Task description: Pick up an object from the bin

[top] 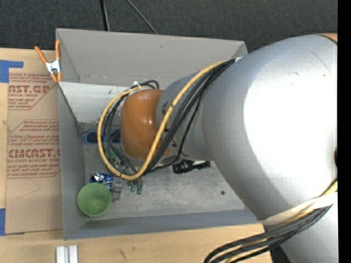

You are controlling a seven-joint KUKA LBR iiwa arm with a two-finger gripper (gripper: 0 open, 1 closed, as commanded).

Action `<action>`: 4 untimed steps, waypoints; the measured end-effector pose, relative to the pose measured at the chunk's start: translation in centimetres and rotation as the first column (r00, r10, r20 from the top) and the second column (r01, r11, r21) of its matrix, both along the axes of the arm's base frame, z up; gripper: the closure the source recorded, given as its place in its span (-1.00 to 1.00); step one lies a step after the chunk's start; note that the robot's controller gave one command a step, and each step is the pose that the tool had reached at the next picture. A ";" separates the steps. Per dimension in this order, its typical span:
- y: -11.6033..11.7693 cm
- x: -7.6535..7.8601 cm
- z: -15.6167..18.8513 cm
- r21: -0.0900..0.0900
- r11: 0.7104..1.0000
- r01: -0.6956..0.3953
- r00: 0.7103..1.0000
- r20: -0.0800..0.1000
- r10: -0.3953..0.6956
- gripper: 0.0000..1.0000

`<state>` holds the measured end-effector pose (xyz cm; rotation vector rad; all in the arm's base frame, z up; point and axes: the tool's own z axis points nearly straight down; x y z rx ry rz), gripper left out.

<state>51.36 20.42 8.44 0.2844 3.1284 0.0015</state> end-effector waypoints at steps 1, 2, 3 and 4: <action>0.8 -2.6 12.8 0.002 0.993 -0.116 0.993 0.008 0.116 1.00; 0.7 -2.7 12.3 -0.001 0.993 -0.115 0.993 0.001 0.115 -1.00; 4.0 -2.4 0.3 0.000 0.914 -0.406 0.914 -0.003 0.406 -1.00; 4.0 -2.3 0.5 0.000 0.915 -0.404 0.915 0.001 0.404 1.00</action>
Offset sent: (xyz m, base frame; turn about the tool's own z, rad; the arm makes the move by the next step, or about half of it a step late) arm -0.0269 0.0068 0.1238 -0.1145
